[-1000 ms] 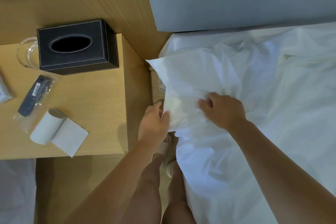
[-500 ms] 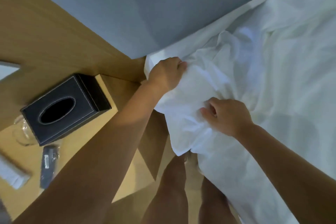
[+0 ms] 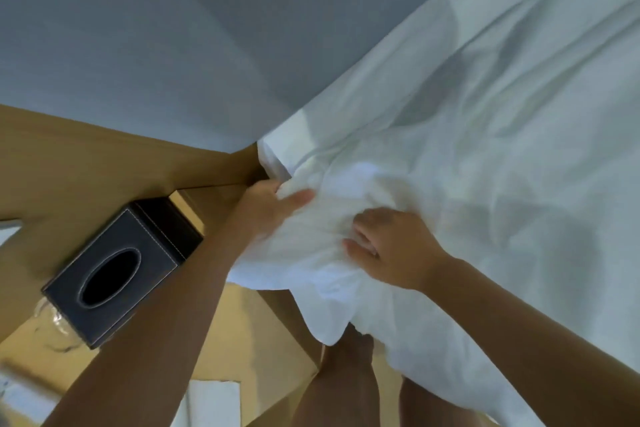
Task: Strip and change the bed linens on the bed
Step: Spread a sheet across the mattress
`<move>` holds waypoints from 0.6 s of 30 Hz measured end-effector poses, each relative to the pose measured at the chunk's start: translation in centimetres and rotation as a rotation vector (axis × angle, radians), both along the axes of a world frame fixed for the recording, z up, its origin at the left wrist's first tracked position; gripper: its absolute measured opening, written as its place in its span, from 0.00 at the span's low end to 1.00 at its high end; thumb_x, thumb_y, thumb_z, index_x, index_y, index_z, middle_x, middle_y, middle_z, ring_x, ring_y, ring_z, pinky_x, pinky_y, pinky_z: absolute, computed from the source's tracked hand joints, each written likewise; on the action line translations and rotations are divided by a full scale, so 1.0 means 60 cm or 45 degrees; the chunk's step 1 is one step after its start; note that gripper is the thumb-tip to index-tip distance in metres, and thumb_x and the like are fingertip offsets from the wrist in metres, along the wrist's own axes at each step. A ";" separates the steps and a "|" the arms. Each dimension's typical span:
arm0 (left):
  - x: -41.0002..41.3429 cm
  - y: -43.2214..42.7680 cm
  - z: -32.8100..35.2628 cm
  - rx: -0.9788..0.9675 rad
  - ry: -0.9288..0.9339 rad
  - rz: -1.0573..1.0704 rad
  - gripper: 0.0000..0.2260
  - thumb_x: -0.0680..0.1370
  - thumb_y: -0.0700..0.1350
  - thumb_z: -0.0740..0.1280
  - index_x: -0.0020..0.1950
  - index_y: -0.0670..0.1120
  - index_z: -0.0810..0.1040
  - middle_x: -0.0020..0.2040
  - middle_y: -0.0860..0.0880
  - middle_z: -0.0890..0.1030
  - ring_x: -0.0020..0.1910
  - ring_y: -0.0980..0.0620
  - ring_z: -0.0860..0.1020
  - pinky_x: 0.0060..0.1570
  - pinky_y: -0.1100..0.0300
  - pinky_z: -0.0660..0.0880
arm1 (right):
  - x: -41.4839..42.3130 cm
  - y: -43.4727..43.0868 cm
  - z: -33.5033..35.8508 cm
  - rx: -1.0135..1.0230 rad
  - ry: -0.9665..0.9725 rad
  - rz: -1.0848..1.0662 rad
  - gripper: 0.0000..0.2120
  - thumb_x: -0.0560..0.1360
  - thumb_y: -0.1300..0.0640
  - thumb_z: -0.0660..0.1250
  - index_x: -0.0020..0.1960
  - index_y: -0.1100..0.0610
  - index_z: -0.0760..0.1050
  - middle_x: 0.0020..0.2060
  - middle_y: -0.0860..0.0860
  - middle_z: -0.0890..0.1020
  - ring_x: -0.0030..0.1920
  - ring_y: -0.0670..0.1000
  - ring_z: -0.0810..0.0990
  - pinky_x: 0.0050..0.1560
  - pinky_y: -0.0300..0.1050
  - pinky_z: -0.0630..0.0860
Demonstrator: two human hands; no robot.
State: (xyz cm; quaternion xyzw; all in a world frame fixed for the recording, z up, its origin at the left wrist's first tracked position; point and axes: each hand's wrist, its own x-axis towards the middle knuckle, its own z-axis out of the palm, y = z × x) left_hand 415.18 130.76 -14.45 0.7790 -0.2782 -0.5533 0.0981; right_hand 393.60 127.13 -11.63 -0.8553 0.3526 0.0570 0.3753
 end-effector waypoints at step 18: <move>-0.178 -0.193 -0.034 -0.336 -0.532 -0.651 0.25 0.76 0.65 0.59 0.57 0.44 0.75 0.57 0.44 0.76 0.57 0.42 0.74 0.57 0.48 0.71 | -0.041 -0.102 -0.039 0.021 0.020 -1.295 0.08 0.75 0.57 0.63 0.51 0.59 0.72 0.47 0.54 0.75 0.47 0.54 0.75 0.46 0.41 0.68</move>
